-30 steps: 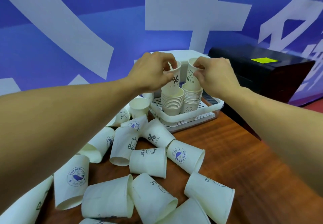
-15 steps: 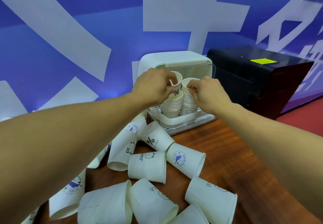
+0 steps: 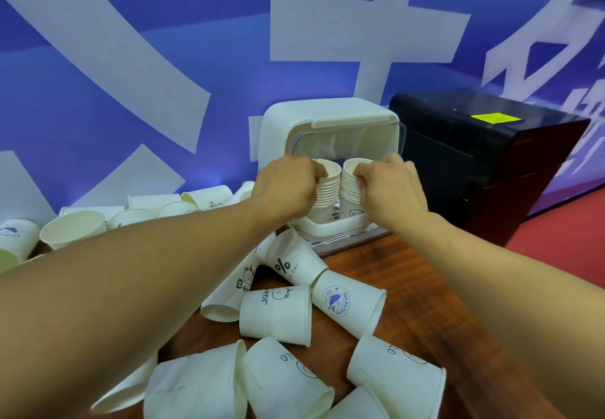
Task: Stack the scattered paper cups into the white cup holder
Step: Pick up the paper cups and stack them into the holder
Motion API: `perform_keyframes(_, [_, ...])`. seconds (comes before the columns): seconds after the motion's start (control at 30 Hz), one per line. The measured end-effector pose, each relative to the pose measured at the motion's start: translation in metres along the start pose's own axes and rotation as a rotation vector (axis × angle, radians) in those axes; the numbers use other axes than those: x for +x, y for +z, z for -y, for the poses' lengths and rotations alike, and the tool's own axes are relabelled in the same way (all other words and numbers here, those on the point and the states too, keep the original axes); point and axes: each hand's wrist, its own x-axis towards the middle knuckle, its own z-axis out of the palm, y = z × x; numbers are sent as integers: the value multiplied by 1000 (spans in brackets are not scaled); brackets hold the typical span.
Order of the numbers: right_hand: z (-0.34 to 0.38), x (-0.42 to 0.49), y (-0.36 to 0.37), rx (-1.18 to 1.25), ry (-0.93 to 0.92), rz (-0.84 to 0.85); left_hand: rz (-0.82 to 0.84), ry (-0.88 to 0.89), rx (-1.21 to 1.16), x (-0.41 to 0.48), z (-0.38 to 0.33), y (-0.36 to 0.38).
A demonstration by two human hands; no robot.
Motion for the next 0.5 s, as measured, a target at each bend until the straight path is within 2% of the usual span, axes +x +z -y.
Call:
perform_keyframes(0.2, [2,-5,-4,15,-12,-40,2,75,10,-12,5,-8])
perform_keyframes(0.33, [18,-13,-23,69,-49,-70,-6,126,109,-33,17,-31])
perform_keyframes(0.5, [54,-30,-62,158,-165,-51,68,112,265,-81,40,-84])
